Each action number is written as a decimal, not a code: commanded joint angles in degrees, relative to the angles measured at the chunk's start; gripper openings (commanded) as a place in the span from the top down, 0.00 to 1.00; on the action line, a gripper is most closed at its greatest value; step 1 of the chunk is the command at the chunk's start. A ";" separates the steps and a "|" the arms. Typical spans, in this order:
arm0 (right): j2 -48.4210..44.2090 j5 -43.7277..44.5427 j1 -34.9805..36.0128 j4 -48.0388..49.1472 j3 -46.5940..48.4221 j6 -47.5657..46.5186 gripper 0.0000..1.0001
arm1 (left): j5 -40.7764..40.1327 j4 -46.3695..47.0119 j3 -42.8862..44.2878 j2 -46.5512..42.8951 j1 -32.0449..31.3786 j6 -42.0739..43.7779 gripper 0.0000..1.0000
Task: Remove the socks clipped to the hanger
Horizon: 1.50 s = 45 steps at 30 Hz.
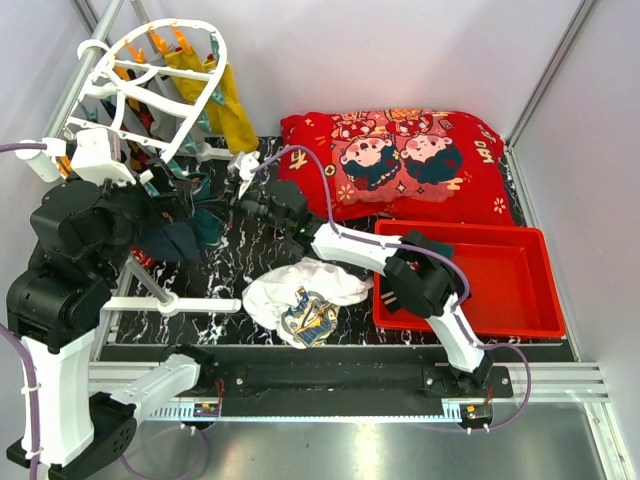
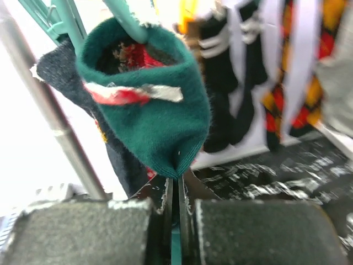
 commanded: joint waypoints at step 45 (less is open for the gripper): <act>-27.33 0.43 6.29 7.04 -16.76 21.61 1.00 | 7.48 7.22 1.77 1.53 -0.07 -11.32 0.09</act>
